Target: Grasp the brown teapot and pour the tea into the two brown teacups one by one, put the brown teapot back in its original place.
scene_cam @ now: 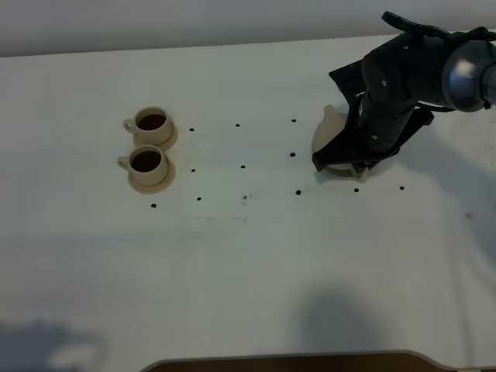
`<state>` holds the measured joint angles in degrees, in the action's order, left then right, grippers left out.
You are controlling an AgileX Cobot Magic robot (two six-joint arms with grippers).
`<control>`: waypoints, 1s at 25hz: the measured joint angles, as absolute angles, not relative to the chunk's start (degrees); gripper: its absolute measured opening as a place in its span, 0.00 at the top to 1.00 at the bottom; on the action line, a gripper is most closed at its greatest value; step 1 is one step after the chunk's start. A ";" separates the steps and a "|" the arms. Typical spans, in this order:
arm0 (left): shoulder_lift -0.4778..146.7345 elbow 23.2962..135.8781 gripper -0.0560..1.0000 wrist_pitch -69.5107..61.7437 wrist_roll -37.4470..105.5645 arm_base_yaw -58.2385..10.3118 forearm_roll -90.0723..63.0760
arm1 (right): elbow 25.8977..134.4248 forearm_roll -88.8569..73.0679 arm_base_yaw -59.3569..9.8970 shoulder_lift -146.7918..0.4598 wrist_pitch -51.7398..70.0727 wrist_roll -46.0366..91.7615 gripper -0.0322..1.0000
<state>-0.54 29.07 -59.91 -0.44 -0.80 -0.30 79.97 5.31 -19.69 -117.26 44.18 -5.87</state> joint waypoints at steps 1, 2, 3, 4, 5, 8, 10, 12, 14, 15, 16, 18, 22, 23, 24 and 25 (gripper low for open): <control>-0.54 29.07 0.51 -59.91 -0.44 -0.80 -0.30 | 79.97 5.31 -19.69 -117.26 43.91 -5.87 0.81; -0.54 29.07 0.51 -59.91 -0.44 -0.80 -0.30 | 79.97 5.31 -19.69 -117.26 43.91 -5.87 0.78; -0.54 29.07 0.51 -59.91 -0.44 -0.80 -0.30 | 80.03 5.31 -19.69 -117.20 43.91 -5.87 0.75; -0.54 29.07 0.51 -59.91 -0.44 -0.80 -0.30 | 80.17 5.27 -19.69 -117.20 43.96 -5.87 0.72; -0.54 29.07 0.51 -59.91 -0.44 -0.80 -0.30 | 80.48 5.27 -19.69 -117.14 44.15 -5.87 0.69; -0.54 29.07 0.51 -59.91 -0.44 -0.80 -0.30 | 81.68 5.20 -19.69 -116.28 45.46 -5.87 0.57; -0.54 29.07 0.51 -59.91 -0.44 -0.80 -0.30 | 82.59 5.06 -19.69 -114.98 47.70 -5.87 0.50; -0.54 29.07 0.51 -59.91 -0.44 -0.80 -0.30 | 83.09 4.06 -19.69 -113.37 51.71 -5.87 0.46; -0.54 29.07 0.51 -59.91 -0.44 -0.80 -0.30 | 83.09 2.09 -19.69 -111.41 56.76 -5.87 0.43; -0.54 29.07 0.51 -59.91 -0.44 -0.80 -0.30 | 83.09 1.11 -19.69 -110.58 59.62 -5.87 0.43; -0.54 29.07 0.51 -59.91 -0.44 -0.80 -0.30 | 83.09 0.00 -19.69 -109.54 62.50 -5.87 0.43; -0.54 29.07 0.51 -59.91 -0.44 -0.80 -0.30 | 82.99 -2.74 -19.69 -107.11 67.15 -5.69 0.43; -0.54 29.07 0.51 -59.91 -0.44 -0.80 -0.30 | 79.34 -5.03 -21.31 -100.31 68.85 -4.14 0.42; -0.54 29.07 0.51 -59.91 -0.44 -0.80 -0.30 | 77.74 -5.03 -21.94 -97.95 69.01 -3.79 0.42; -0.54 29.07 0.51 -59.91 -0.40 -0.80 -0.30 | 75.99 -5.20 -22.38 -95.47 69.14 -3.46 0.42; -0.54 29.07 0.51 -59.91 -0.40 -0.80 -0.30 | 74.41 -5.42 -22.93 -92.81 69.25 -3.23 0.42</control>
